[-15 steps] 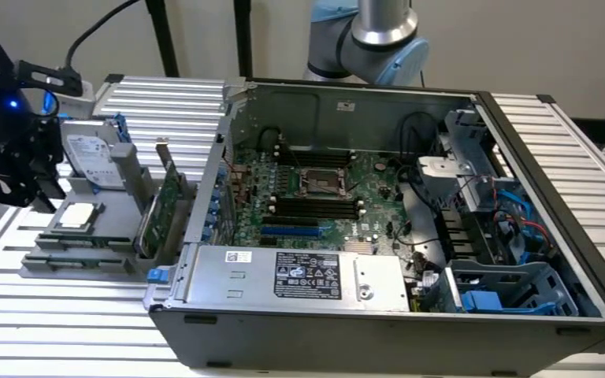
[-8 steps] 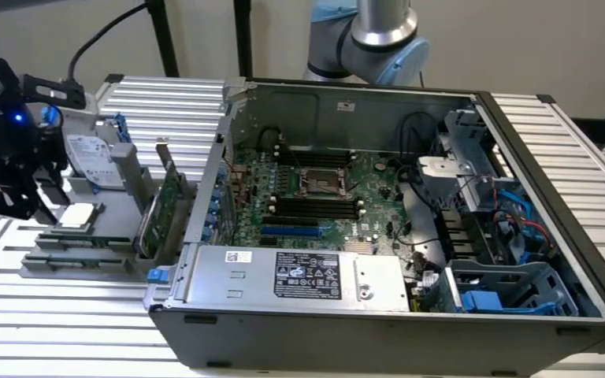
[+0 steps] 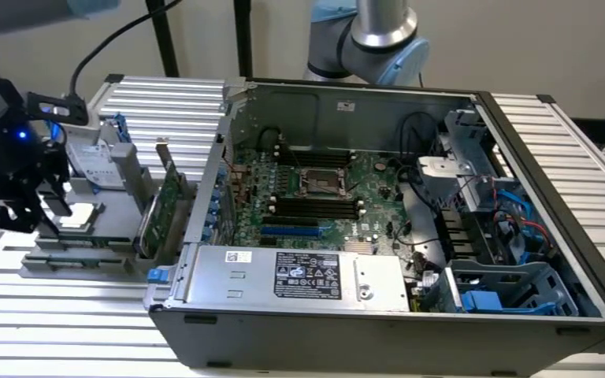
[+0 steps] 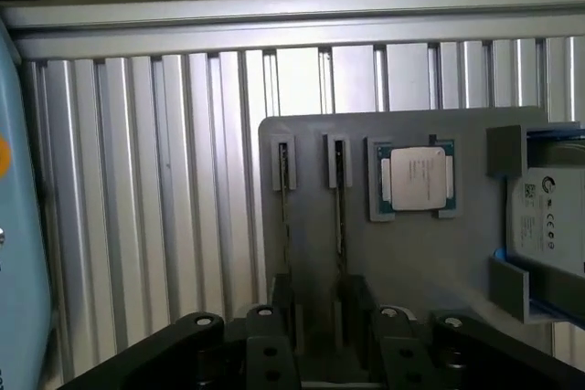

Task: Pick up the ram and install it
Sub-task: 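Pick up the ram and move it above insertion slot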

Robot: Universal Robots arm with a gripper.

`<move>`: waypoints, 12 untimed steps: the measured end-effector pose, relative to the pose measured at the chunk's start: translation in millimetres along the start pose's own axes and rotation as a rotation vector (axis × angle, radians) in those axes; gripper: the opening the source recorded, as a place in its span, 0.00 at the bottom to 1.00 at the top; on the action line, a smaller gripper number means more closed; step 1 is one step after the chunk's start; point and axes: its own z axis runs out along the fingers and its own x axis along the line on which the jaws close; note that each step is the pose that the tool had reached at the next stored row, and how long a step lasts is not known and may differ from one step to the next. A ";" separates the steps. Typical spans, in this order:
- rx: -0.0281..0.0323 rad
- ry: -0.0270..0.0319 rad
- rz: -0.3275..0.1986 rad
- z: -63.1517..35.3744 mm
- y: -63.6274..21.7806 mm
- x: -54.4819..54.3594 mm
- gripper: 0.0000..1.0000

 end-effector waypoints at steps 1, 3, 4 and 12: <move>0.0001 -0.0003 0.000 1.8 -0.1 1.1 1.00; 0.0000 -0.0006 -0.001 5.5 -0.3 3.5 1.00; 0.0000 -0.0009 -0.002 7.2 -0.4 4.3 1.00; -0.0004 -0.0008 -0.011 21.8 -0.8 6.3 1.00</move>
